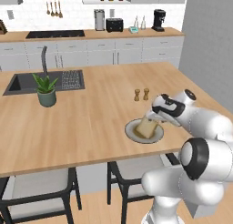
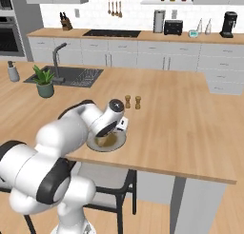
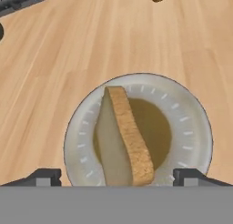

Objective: Start the toaster. Once the lever pops up, take the bread to the plate on the dining counter.

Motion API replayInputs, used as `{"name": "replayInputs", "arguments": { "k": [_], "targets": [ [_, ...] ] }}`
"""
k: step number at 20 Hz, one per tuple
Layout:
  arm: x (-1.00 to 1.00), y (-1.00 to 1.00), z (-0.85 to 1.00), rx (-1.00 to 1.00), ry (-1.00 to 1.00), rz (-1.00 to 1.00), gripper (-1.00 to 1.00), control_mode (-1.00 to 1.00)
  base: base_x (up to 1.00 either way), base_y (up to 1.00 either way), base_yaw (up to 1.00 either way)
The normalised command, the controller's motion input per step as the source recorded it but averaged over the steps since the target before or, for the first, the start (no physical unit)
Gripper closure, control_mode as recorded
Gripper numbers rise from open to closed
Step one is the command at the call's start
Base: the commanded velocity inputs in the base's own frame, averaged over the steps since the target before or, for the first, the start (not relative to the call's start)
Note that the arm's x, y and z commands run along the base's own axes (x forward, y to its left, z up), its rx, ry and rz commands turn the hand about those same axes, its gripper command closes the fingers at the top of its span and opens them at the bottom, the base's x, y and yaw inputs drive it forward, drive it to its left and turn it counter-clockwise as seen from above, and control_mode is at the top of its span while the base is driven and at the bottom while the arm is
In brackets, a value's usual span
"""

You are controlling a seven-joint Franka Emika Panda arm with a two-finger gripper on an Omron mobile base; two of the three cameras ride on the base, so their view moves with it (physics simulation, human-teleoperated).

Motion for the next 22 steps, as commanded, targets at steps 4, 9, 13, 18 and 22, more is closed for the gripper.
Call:
{"name": "replayInputs", "arguments": {
  "k": [4, 9, 13, 18, 22],
  "targets": [
    [-0.03, -0.13, 0.67, 0.0, -0.13, -0.01, -1.0, -1.0, 0.0, 0.0, 0.0],
    [-0.48, 0.26, 0.66, -0.09, -0.23, 0.0, -1.0, -1.0, 0.0, 0.0, 0.0],
    [-0.96, 0.53, 0.44, -0.18, -0.23, -0.06, -1.0, -1.0, 0.0, 0.0, 0.0],
    [-0.87, 0.59, 0.54, -0.22, -0.03, -0.16, -1.0, -1.0, 0.0, 0.0, 0.0],
    [-0.72, 0.16, 0.54, -0.14, 0.07, -0.25, -1.0, -1.0, 0.0, 0.0, 0.0]
  ]
}}
